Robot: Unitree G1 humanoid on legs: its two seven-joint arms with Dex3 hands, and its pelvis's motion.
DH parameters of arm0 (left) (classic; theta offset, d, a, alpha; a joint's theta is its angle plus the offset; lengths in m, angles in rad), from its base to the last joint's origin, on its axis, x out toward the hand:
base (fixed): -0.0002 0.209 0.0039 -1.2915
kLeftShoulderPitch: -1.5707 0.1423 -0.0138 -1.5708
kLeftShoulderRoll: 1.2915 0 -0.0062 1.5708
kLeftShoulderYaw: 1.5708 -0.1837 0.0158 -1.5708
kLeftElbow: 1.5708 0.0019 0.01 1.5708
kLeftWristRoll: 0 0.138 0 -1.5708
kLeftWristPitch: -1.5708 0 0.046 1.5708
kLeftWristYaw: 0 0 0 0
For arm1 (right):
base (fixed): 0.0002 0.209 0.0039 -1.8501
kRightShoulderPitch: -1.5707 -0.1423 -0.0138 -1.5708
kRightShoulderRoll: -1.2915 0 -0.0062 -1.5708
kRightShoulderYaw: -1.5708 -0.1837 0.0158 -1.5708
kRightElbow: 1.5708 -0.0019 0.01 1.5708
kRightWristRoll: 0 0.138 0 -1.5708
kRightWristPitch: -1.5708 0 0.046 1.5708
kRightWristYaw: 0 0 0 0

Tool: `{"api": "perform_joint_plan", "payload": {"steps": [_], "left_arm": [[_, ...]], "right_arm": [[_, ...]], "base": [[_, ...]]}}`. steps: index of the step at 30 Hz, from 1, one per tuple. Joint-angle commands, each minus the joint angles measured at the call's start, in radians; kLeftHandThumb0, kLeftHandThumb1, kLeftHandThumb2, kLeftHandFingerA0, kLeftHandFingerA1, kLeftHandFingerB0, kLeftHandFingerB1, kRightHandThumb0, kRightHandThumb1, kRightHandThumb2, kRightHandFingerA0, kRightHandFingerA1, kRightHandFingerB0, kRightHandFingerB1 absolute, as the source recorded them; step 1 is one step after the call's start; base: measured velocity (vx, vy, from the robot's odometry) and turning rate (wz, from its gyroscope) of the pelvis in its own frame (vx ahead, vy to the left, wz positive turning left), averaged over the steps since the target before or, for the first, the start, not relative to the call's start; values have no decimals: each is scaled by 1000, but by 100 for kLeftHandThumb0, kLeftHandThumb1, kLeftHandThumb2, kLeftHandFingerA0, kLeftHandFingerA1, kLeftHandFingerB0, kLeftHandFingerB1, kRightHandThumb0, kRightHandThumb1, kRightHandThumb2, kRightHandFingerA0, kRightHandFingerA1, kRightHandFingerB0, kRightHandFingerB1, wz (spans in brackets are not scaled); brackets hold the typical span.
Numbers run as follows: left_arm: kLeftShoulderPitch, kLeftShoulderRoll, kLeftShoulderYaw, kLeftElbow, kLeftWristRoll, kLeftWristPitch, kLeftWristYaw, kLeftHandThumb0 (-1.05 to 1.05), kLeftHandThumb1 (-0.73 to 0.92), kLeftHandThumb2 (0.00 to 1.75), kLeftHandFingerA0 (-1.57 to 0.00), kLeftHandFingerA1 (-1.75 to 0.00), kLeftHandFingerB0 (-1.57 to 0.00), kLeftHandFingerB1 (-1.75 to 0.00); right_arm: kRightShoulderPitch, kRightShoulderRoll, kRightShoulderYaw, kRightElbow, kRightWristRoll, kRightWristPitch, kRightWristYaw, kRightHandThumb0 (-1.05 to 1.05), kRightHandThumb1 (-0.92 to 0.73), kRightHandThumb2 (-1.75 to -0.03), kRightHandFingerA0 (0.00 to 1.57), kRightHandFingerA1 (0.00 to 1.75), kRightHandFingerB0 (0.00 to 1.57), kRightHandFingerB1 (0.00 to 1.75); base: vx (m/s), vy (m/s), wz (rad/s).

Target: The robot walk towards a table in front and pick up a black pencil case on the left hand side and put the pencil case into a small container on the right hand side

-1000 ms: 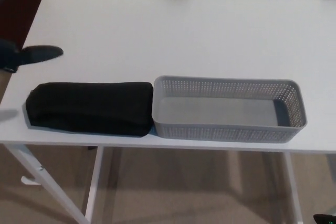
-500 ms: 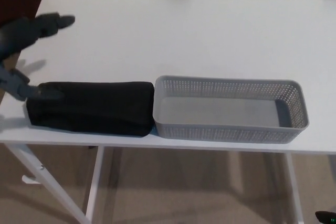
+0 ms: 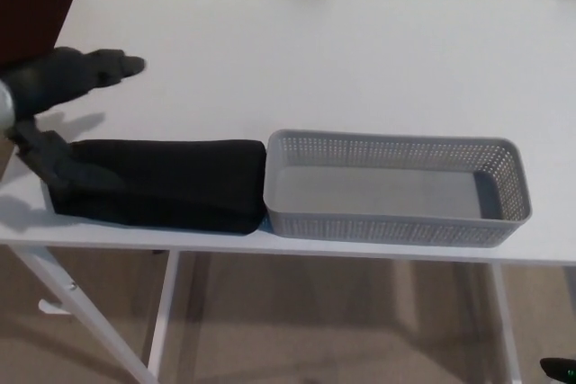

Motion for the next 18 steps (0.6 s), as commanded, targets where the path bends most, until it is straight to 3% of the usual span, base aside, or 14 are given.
{"api": "perform_joint_plan", "payload": {"steps": [1,18], "left_arm": [[-14,-43,-19,17,79,43,6,-56,37,71,0,0,0,-1],[-71,-105,-77,210,198,9,-3,-61,39,74,0,0,0,-1]], "right_arm": [[0,-8,16,-1,-14,33,-21,-34,-64,-58,54,44,47,40],[-11,-16,37,10,-13,12,-17,-37,-62,-58,55,46,49,41]], "base": [[0,0,0],[0,0,0]]}}
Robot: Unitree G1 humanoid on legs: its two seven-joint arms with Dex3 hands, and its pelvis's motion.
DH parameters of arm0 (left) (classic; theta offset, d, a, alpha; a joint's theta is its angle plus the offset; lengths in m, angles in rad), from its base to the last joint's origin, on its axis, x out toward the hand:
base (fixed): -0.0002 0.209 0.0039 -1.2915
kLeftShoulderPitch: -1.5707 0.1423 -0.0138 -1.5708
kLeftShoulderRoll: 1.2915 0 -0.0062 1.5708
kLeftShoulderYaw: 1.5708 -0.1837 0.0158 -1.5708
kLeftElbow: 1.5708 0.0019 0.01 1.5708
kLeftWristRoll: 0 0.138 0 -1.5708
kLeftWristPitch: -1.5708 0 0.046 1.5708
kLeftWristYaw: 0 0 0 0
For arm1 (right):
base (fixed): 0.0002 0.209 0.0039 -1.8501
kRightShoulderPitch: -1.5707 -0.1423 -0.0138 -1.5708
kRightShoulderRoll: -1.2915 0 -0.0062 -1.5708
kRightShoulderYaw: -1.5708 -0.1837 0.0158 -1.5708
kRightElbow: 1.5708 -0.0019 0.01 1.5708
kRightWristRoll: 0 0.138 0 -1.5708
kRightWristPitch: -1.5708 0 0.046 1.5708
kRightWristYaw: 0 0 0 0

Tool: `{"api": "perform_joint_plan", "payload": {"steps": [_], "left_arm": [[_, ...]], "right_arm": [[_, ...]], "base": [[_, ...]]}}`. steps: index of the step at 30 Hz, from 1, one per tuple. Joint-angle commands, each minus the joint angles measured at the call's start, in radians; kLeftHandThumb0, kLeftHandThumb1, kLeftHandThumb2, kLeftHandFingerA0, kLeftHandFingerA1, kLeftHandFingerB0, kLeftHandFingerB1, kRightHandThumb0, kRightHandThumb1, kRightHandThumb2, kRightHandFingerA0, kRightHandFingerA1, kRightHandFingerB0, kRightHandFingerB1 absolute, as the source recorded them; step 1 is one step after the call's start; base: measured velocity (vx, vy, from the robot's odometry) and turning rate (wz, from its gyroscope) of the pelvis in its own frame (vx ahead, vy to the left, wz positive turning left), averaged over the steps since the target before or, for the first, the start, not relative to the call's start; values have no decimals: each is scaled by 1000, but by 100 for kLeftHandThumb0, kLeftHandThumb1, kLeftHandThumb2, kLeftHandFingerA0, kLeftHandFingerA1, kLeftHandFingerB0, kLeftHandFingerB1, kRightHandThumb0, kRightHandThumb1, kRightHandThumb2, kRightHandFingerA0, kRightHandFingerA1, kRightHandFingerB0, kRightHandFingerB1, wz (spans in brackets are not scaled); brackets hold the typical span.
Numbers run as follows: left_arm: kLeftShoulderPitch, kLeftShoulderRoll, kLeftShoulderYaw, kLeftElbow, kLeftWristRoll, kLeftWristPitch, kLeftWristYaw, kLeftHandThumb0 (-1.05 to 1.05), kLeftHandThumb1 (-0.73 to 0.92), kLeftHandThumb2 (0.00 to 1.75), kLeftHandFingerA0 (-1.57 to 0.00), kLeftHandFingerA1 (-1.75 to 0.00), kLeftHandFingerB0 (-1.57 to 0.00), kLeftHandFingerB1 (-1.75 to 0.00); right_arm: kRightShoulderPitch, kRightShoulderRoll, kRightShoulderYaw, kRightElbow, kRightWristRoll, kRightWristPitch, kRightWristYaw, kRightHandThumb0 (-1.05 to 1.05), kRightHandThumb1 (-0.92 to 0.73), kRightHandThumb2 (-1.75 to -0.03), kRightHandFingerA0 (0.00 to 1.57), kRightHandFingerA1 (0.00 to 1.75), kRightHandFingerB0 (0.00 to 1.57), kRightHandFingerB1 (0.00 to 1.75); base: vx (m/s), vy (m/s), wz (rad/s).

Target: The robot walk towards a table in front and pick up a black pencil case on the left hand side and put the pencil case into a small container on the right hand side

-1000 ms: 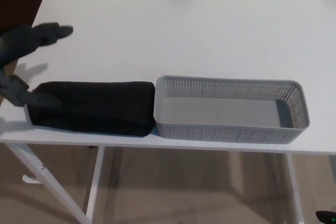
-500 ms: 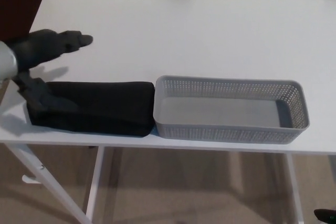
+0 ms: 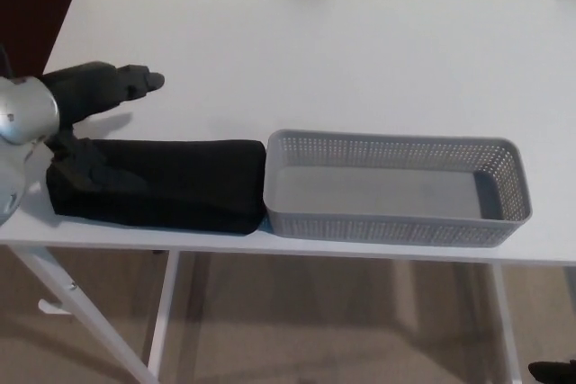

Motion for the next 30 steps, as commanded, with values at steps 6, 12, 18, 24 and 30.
{"api": "perform_joint_plan", "payload": {"steps": [6,12,18,24,30], "left_arm": [[-35,-5,-18,93,85,-16,-8,-59,39,74,0,0,0,-1],[-60,-40,-39,176,101,-79,9,-64,39,80,0,0,0,-2],[-66,-81,-49,218,119,-97,24,-62,38,82,0,0,0,-4],[-67,-114,-59,253,139,-112,32,-62,37,83,0,0,0,-4],[-75,-135,-72,298,162,-127,49,-61,38,83,0,0,0,-4]], "right_arm": [[-9,-12,-6,-1,9,15,-4,-36,-63,-58,55,46,50,42],[-5,-8,-8,-18,13,24,-5,-37,-63,-58,54,45,51,41],[-9,-10,-4,-24,8,26,-3,-37,-63,-58,55,45,50,41],[-16,-10,-4,-24,10,31,-1,-37,-63,-58,55,45,50,41],[-33,-15,-7,-22,12,28,2,-36,-63,-58,55,45,51,42]], "base": [[0,0,0],[0,0,0],[0,0,0],[0,0,0],[0,0,0]]}}
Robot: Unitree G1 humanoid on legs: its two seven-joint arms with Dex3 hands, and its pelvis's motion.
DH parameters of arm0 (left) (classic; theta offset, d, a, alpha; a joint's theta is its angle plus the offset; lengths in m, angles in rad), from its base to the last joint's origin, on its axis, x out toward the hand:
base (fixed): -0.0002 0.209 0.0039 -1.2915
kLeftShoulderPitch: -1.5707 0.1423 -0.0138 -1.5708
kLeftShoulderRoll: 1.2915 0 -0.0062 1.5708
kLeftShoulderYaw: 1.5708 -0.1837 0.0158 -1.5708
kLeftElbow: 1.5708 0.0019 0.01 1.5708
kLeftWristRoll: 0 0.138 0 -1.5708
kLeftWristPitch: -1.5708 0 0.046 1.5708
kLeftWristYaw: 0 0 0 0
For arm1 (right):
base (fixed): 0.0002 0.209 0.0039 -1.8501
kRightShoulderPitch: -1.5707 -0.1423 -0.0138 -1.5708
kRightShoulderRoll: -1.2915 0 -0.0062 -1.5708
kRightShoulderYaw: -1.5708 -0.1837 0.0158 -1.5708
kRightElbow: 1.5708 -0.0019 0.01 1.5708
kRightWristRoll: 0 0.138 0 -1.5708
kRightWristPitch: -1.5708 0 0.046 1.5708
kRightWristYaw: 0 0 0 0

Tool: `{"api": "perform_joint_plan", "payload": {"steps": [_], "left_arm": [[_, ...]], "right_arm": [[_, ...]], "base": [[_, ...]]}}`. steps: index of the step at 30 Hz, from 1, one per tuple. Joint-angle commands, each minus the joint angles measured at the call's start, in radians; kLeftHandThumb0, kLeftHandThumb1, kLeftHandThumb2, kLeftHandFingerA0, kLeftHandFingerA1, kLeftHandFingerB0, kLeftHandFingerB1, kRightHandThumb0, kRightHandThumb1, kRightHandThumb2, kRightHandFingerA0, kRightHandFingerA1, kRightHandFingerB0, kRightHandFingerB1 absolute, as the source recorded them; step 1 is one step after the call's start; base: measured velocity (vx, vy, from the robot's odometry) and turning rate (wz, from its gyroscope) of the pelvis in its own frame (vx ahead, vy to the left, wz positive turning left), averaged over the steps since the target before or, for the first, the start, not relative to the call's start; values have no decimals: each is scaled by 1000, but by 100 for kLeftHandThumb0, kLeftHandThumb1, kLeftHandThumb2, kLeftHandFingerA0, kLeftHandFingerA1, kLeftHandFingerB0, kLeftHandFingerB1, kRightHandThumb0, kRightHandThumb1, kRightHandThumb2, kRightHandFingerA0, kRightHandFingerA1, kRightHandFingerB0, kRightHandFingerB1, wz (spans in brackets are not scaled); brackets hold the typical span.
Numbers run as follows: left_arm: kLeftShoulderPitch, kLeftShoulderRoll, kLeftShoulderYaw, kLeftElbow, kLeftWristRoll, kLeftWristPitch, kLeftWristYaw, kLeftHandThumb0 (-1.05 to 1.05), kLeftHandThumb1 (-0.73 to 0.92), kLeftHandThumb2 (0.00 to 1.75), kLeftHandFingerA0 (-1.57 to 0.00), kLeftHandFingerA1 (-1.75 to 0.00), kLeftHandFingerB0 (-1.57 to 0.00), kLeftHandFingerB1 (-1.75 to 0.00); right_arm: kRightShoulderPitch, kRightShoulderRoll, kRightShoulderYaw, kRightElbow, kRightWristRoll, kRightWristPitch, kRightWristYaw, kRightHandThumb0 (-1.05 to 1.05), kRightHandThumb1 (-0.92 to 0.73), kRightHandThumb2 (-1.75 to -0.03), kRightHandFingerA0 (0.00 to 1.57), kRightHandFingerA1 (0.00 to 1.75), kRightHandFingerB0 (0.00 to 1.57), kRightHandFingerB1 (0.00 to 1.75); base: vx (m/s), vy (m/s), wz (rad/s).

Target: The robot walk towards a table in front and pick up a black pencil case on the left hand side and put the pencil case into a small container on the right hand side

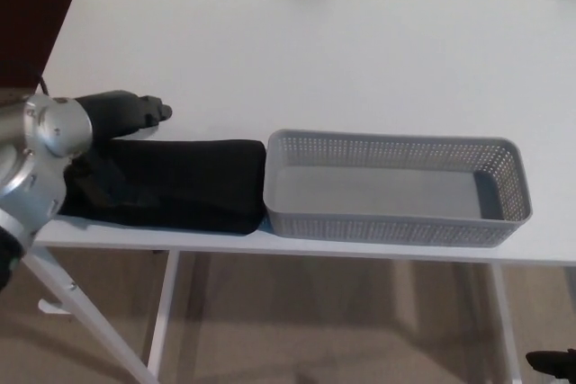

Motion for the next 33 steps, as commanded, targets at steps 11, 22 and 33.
{"api": "perform_joint_plan", "payload": {"steps": [11,22,33], "left_arm": [[-15,-26,-15,121,59,-83,42,-57,36,83,0,0,0,-4],[39,-53,-23,105,54,-99,48,-68,38,78,-40,-64,0,-14],[135,-104,135,121,-27,-287,182,-20,83,74,-82,-138,-58,-112]], "right_arm": [[-22,-16,-15,-15,16,23,11,-33,-65,-59,53,45,50,42],[-18,-10,-24,-33,24,31,23,-31,-66,-59,54,46,50,42],[-31,-15,-12,-33,1,43,3,-32,-67,-59,54,44,49,41]], "base": [[0,0,0],[0,0,0],[0,0,0]]}}
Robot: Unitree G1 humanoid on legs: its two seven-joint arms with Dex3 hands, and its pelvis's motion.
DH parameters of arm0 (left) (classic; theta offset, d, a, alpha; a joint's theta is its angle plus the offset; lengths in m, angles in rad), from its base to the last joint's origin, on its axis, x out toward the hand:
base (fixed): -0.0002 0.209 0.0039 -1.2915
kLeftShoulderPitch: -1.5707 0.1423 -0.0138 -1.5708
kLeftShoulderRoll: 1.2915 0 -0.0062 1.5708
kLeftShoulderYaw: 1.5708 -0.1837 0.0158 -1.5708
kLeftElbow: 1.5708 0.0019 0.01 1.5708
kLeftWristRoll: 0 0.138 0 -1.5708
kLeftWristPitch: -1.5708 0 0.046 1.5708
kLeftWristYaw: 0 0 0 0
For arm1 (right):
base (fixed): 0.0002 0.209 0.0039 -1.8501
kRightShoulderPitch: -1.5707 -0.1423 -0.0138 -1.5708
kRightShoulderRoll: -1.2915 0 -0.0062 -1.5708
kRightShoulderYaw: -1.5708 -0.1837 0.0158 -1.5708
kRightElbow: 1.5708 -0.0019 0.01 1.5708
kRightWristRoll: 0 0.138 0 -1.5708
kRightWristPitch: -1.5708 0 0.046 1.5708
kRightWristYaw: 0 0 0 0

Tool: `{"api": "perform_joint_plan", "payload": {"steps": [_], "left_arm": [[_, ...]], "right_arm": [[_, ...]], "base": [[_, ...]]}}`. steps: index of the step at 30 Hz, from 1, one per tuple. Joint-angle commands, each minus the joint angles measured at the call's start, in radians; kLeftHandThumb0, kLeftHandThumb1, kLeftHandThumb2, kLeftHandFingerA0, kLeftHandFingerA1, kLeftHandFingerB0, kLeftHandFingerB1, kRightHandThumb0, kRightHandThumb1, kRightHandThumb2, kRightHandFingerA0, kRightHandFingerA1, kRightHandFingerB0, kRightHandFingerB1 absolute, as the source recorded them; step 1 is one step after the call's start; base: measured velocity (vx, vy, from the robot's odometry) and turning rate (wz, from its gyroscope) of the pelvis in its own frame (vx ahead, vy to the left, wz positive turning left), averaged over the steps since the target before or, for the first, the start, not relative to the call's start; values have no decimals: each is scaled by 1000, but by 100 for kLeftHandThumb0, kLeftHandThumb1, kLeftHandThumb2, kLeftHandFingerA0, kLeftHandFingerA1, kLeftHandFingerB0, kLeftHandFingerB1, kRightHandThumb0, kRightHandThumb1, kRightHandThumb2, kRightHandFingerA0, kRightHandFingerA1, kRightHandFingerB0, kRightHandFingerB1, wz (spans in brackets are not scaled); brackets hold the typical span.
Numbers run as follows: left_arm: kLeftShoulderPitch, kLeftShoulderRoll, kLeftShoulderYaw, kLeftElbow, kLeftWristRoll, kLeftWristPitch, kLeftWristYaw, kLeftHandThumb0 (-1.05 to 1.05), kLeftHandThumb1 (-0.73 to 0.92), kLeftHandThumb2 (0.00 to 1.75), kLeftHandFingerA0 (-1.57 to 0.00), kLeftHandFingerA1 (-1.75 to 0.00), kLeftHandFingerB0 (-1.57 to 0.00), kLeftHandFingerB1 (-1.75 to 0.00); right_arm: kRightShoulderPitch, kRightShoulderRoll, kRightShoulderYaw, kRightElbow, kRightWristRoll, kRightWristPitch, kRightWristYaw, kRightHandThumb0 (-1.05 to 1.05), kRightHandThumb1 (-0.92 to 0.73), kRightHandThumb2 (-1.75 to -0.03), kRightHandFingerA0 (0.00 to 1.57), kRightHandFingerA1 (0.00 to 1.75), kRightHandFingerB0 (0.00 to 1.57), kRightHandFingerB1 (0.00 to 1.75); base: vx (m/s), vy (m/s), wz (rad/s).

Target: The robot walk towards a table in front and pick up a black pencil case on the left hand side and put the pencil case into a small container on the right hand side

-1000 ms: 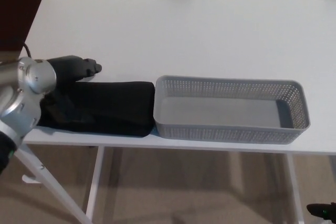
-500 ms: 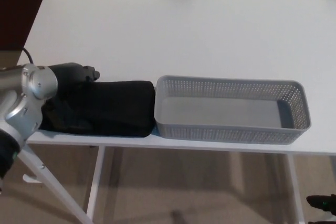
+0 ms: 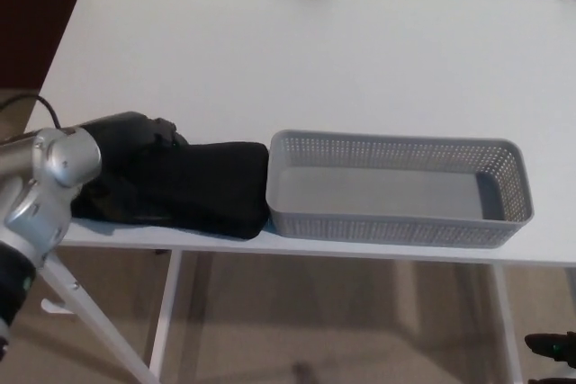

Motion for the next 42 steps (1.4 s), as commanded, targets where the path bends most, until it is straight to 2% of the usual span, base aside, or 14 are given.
{"api": "perform_joint_plan", "payload": {"steps": [1,2,3,9,10,13,16,20,23,28,32,36,38,42], "left_arm": [[58,-27,12,14,-19,-98,70,-20,83,74,-82,-138,-58,-112],[57,-29,16,18,-20,-105,75,-19,83,75,-76,-147,-58,-120],[59,-28,22,17,-22,-113,80,-14,86,70,-67,-157,-52,-137],[86,-7,58,3,-30,-156,115,-15,89,62,-67,-169,-48,-148],[87,1,65,2,-32,-157,113,-16,88,69,-69,-161,-51,-140],[89,30,84,-3,-37,-172,112,-16,86,72,-75,-155,-59,-130],[90,62,99,-18,-39,-174,101,-17,87,72,-75,-155,-60,-128],[103,150,158,-127,-60,-136,45,-15,86,69,-80,-146,-67,-111],[102,174,186,-146,-73,-128,29,-11,86,70,-80,-148,-67,-116],[53,243,226,-90,-82,-155,10,-10,87,66,-90,-135,-71,-104],[25,254,238,-91,-95,-163,0,-12,87,67,-90,-133,-70,-105],[13,236,223,-193,-90,-119,-32,-12,86,67,-85,-137,-69,-102],[18,213,197,-326,-77,-68,-71,-11,83,64,-68,-156,-59,-119],[13,171,168,-443,-75,-41,-96,-13,85,62,-62,-160,-59,-120]], "right_arm": [[-5,-17,6,-4,-8,20,-15,-32,-67,-59,54,44,49,41],[-7,-18,7,3,-8,13,-17,-32,-67,-59,53,44,49,41],[-7,-18,7,6,-9,9,-18,-31,-67,-59,54,45,49,41],[-7,-16,8,5,-6,14,-19,-32,-67,-59,54,45,50,41],[-9,-16,8,6,-7,16,-20,-32,-67,-59,54,45,50,41],[-10,-20,11,8,-12,11,-24,-32,-67,-59,54,45,50,42],[-10,-21,9,7,-8,12,-22,-32,-67,-59,55,45,50,42],[-8,-27,13,-3,-12,28,-22,-32,-67,-59,54,44,49,41],[-12,-30,14,7,-11,22,-23,-32,-67,-59,54,45,49,41],[-19,-37,18,25,-17,8,-29,-32,-66,-59,55,45,50,41],[-15,-33,14,20,-6,25,-22,-31,-66,-59,55,45,50,41],[-10,-32,17,21,-10,33,-23,-31,-67,-59,55,45,50,41],[-8,-32,25,27,-17,22,-25,-30,-67,-59,55,45,49,41],[-7,-29,26,30,-10,18,-22,-30,-67,-59,54,45,49,41]], "base": [[0,0,0],[0,0,0],[0,0,0],[0,0,0],[0,0,0],[0,0,0],[0,0,0],[0,0,0],[0,0,0],[0,0,0],[0,0,0],[0,0,0],[0,0,0],[0,0,0]]}}
